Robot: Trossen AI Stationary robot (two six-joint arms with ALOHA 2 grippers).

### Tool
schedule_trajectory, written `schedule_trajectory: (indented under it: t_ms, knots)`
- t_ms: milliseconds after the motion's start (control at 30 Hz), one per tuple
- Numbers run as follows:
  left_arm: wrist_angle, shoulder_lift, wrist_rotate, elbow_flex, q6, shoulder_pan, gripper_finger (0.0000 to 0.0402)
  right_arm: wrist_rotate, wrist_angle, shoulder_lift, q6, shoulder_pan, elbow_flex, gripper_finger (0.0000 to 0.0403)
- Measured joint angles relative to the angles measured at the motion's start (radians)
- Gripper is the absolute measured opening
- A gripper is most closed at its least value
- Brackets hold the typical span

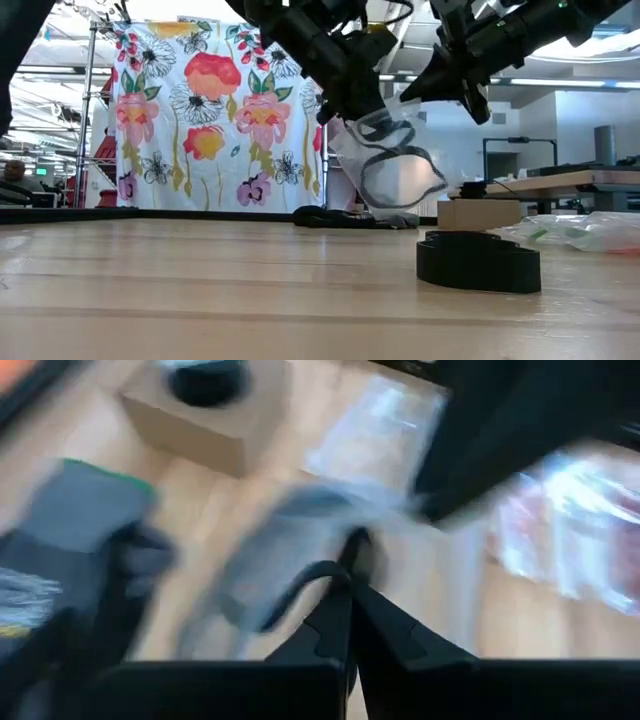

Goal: Sort rubber bands
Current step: Put the black rubber band into the transparent zip bag

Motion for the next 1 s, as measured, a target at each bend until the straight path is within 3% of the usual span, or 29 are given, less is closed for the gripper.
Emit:
schedule_trajectory:
  t_ms: [133, 267, 400, 567, 833, 1000]
  knots:
    - [-0.019, 0.000, 0.167, 0.000, 0.058, -0.007, 0.0001, -0.003, 0.006, 0.000, 0.004, -0.005, 0.000, 0.0000]
    - [0.015, 0.000, 0.057, 0.000, 0.083, -0.017, 0.0001, -0.004, 0.018, 0.000, -0.022, -0.001, 0.000, 0.0000]
    - [0.003, 0.000, 0.132, 0.000, 0.121, -0.018, 0.0001, -0.005, 0.032, 0.000, -0.027, -0.005, 0.000, 0.0000]
    - [0.002, 0.000, 0.047, 0.000, 0.082, -0.019, 0.0001, -0.005, 0.041, 0.000, -0.045, -0.005, 0.000, 0.0000]
    - [0.029, 0.000, 0.055, 0.000, 0.103, -0.022, 0.0002, -0.005, 0.039, 0.000, -0.044, -0.003, 0.000, 0.0000]
    - [0.052, 0.000, 0.050, 0.000, 0.141, -0.023, 0.0024, -0.005, 0.037, 0.000, -0.044, -0.003, 0.000, 0.0000]
